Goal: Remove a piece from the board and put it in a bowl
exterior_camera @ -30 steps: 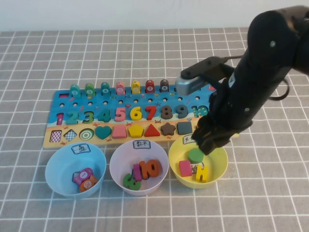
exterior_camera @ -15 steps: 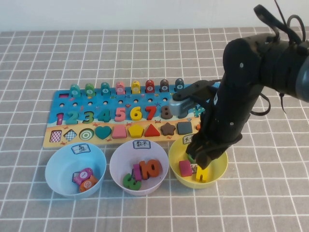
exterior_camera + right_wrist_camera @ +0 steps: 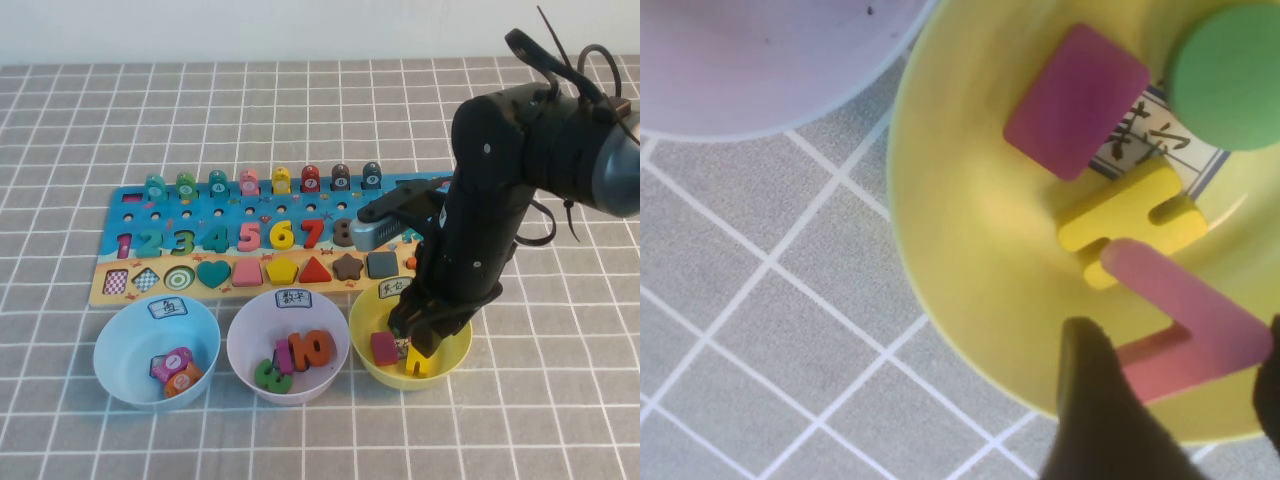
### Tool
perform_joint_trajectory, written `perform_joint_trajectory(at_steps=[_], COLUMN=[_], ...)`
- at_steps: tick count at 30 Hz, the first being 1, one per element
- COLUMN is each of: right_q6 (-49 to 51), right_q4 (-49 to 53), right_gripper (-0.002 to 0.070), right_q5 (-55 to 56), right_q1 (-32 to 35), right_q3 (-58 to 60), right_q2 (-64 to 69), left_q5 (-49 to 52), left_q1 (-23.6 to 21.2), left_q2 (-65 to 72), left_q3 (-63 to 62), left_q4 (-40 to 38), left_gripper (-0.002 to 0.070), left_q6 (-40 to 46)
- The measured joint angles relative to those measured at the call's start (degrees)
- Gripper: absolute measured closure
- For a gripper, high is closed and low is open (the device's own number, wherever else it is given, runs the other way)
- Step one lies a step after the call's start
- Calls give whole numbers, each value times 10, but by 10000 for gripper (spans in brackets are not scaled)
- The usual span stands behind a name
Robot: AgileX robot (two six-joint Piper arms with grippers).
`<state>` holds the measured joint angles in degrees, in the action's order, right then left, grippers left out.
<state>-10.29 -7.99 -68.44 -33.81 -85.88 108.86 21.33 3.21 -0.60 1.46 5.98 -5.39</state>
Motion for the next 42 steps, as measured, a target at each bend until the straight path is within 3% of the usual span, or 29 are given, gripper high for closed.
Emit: perform_joint_trajectory(at_steps=[20,42], right_q6=[0,0], right_q4=[2,12], right_gripper=[379,291], right_q5=[3,-8], right_q1=[0,0], right_q3=[0,0], right_q2=[7,-11], left_q5=[0,0], left_q1=[0,0], left_q2=[0,0], left_q3=[0,0], left_q4=[0,0], left_gripper=[679,679], left_q6=[0,0])
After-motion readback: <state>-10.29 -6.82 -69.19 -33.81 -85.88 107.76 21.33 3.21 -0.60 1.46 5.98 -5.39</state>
